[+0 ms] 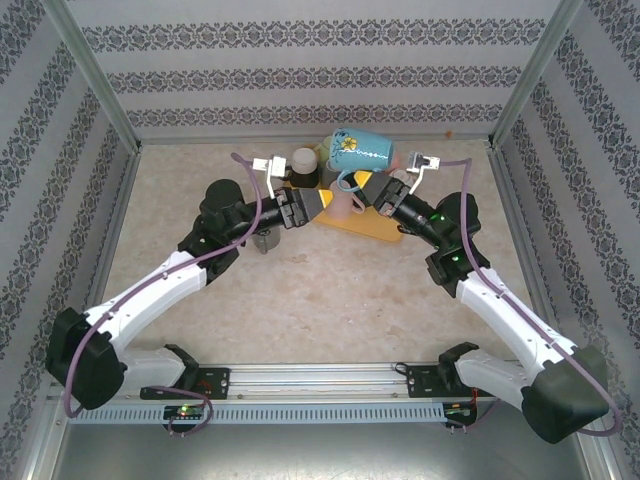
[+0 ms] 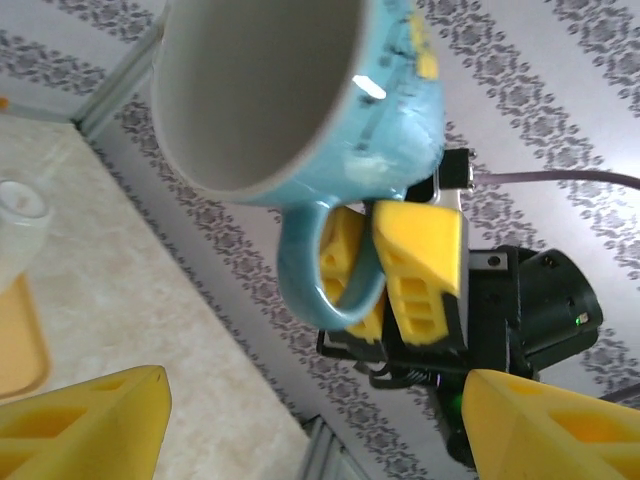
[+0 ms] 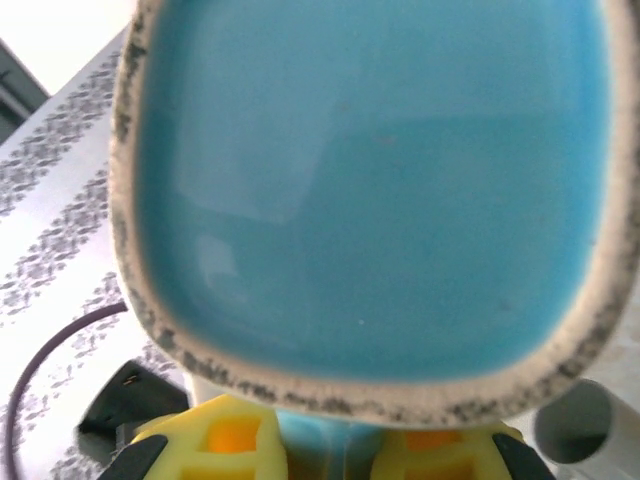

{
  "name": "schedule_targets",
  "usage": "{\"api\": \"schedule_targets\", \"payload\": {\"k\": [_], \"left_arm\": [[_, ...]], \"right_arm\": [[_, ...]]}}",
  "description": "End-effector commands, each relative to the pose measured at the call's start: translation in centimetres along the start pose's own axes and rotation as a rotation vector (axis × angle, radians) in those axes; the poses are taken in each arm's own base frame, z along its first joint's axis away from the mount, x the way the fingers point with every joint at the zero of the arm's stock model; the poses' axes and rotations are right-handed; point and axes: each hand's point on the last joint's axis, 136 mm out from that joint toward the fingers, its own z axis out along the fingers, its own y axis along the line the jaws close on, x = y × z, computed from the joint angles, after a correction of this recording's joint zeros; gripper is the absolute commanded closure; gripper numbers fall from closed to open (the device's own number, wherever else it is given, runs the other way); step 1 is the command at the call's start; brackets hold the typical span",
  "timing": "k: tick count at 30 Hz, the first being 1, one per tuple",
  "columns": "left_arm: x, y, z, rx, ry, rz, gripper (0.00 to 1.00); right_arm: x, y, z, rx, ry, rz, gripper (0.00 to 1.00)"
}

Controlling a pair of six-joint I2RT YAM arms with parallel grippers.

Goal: Turn the mug right side up

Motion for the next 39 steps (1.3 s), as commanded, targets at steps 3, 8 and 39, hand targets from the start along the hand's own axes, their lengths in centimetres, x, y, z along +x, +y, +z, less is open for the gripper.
{"api": "schedule_targets", "payload": {"k": [3, 8, 39], "left_arm": [[-1.6, -4.4, 0.3, 0.202, -0.047, 0.012, 0.26], [-1.9, -4.9, 0.3, 0.250, -0.067, 0.010, 0.31], [-2.8, -6.6, -2.4, 0.290, -0.139, 0.056, 1.00]], "right_arm": [[-0.7, 6.3, -0.4, -0.210, -0.045, -0.090, 1.00], [0.0, 7.0, 0.1, -0.243, -0.031, -0.086, 1.00], [1.1, 4.1, -0.6, -0.063, -0.067, -0.083, 0.25]]}}
